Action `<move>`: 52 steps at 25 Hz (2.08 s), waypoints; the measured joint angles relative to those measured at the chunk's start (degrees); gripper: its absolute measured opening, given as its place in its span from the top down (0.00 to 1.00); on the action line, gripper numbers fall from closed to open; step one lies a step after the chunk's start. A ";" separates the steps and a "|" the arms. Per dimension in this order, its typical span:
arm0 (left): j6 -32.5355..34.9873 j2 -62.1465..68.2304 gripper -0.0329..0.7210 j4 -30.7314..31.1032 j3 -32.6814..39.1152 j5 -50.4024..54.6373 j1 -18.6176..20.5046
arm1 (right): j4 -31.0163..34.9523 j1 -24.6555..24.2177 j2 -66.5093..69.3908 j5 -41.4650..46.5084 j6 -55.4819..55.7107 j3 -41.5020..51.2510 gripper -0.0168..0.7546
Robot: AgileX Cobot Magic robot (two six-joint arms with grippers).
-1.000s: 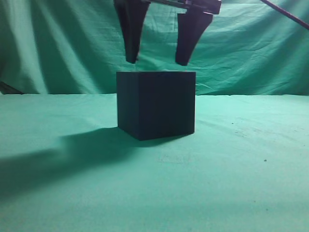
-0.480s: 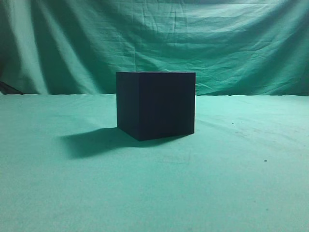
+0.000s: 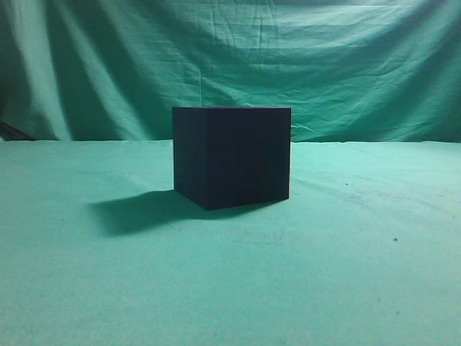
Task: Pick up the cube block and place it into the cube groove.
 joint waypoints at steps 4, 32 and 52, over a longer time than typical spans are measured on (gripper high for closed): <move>0.00 0.00 0.96 0.00 0.00 0.00 0.00 | -0.24 0.00 -11.37 -1.42 0.00 10.39 0.98; 0.00 0.00 0.96 0.00 0.00 0.00 0.00 | -4.05 -13.46 -56.63 -39.43 -4.06 64.91 0.98; 0.00 0.00 0.96 0.00 0.00 0.00 0.00 | 1.84 -37.23 -62.70 -49.94 -4.40 89.06 0.98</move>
